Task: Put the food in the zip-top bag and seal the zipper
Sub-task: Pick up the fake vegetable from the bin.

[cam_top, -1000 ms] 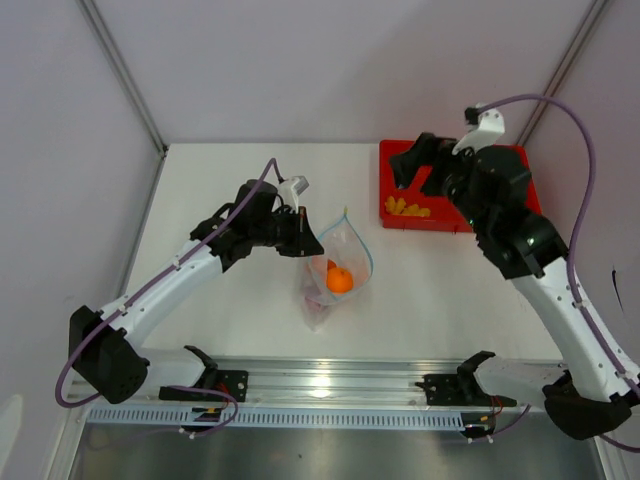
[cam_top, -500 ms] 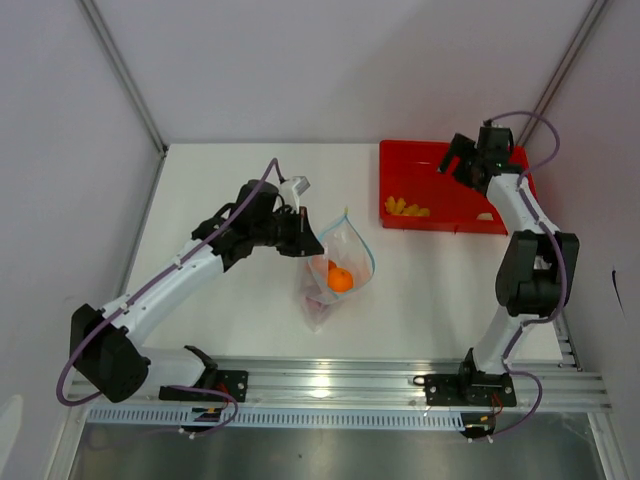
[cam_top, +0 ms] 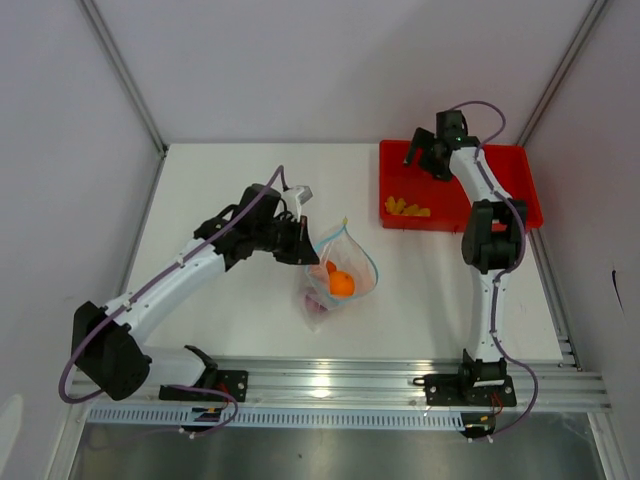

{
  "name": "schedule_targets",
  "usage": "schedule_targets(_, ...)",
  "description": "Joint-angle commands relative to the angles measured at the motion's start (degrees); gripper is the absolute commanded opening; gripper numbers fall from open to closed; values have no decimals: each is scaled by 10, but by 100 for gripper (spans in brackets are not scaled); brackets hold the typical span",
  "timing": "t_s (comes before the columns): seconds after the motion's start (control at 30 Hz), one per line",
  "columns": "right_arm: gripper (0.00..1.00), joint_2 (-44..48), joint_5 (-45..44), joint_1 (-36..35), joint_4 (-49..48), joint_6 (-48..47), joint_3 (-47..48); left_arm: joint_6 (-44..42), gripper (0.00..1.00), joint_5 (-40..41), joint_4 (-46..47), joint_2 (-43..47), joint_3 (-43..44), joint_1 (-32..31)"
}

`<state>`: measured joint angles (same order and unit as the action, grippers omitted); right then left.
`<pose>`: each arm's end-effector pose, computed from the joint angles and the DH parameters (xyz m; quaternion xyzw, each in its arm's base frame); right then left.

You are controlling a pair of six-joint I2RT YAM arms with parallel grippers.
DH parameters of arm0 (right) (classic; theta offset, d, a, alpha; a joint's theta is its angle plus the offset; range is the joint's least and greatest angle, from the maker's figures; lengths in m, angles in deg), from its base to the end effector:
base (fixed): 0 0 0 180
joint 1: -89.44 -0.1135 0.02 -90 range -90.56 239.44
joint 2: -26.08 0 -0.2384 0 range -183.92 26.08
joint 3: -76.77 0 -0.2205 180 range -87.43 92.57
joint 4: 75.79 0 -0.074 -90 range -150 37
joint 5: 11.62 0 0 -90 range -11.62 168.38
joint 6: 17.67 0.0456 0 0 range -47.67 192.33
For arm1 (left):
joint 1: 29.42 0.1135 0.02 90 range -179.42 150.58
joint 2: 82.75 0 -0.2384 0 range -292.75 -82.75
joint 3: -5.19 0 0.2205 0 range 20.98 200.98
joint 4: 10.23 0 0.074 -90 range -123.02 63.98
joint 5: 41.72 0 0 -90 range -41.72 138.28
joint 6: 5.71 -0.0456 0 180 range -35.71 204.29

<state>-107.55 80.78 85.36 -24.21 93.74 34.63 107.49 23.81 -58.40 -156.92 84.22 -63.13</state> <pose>0.4840 0.0364 0.2144 0.1328 0.9218 0.0992 0.3503 0.2047 -0.1593 0.2823 0.1658 0.8858 -0.3556 0.2478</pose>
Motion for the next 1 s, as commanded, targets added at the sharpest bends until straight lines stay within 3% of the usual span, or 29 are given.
schedule_targets(0.0, 100, -3, 30, -8, 57, 40, 16, -32, 1, -23, -36, -17, 25, 7)
schedule_targets(0.17, 95, -2, 42, -41, 69, 39, 20, -47, 0, -68, -36, -41, 39, 8)
schedule_targets(0.47, 95, -20, -19, -70, 176, -3, 61, -94, 1, -95, -75, -70, 73, 31)
schedule_targets(0.97, 93, -81, -83, -100, 169, -72, 62, -76, 1, -139, -66, -87, 77, 48)
